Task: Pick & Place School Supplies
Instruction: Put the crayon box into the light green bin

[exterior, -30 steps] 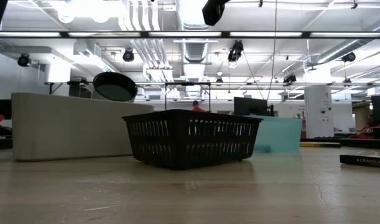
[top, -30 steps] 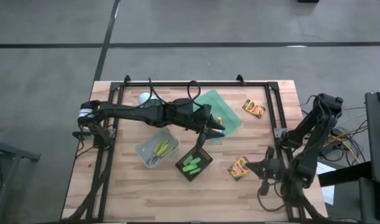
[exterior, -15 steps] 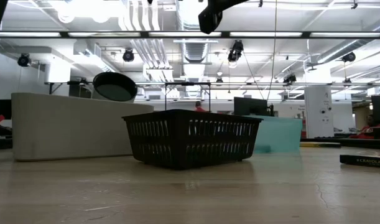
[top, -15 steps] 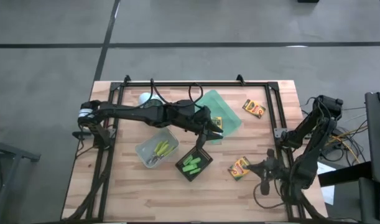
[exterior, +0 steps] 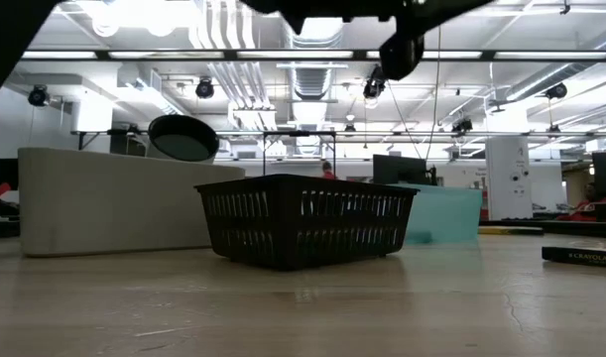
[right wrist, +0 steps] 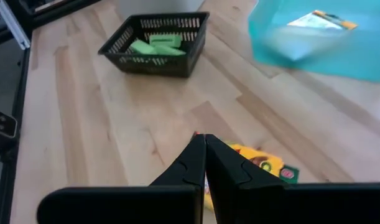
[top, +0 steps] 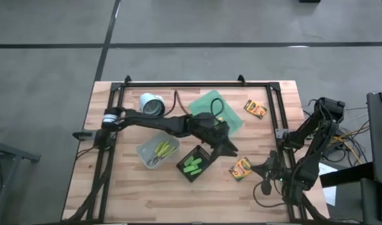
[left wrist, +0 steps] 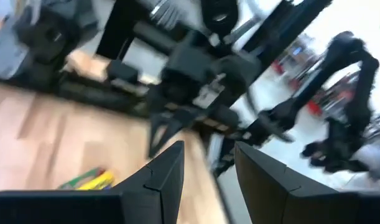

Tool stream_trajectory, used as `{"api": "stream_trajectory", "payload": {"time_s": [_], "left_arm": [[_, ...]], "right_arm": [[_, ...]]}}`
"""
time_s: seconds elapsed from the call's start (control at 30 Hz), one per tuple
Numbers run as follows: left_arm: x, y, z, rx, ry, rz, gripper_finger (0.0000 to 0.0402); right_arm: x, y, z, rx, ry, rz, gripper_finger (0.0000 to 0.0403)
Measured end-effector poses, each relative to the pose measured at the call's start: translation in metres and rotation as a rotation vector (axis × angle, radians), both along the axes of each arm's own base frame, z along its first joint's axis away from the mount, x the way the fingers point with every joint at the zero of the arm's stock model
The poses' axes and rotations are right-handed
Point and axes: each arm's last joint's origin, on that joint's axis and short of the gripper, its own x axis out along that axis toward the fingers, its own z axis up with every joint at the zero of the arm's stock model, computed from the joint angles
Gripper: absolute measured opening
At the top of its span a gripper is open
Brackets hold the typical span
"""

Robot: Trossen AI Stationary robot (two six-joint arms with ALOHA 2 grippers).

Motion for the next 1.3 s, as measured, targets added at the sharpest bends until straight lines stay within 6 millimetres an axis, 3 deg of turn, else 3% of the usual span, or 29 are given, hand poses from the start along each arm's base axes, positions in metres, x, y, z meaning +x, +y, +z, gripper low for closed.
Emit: {"api": "stream_trajectory", "payload": {"time_s": [0.2,0.43,0.83,1.1,1.3], "left_arm": [[0.020,-0.001,0.009,0.064,0.240,-0.015,0.0147],[0.042,0.006,0.019,-0.068,0.281,-0.073,0.0147],[0.069,0.002,-0.038,-0.199,0.440,-0.065,0.0147],[0.073,-0.002,-0.044,-0.178,0.408,-0.043,0.0147],[0.075,-0.008,-0.035,0.035,0.243,0.007,0.0147]], "right_arm": [[0.002,0.012,-0.015,0.011,0.007,0.004,0.0008],[0.007,0.021,-0.030,0.000,0.012,-0.007,0.0008],[0.011,0.031,-0.050,0.002,0.014,-0.017,0.0008],[0.010,0.032,-0.056,0.015,0.080,-0.015,0.0008],[0.012,0.032,-0.056,0.058,0.123,-0.023,0.0008]]}}
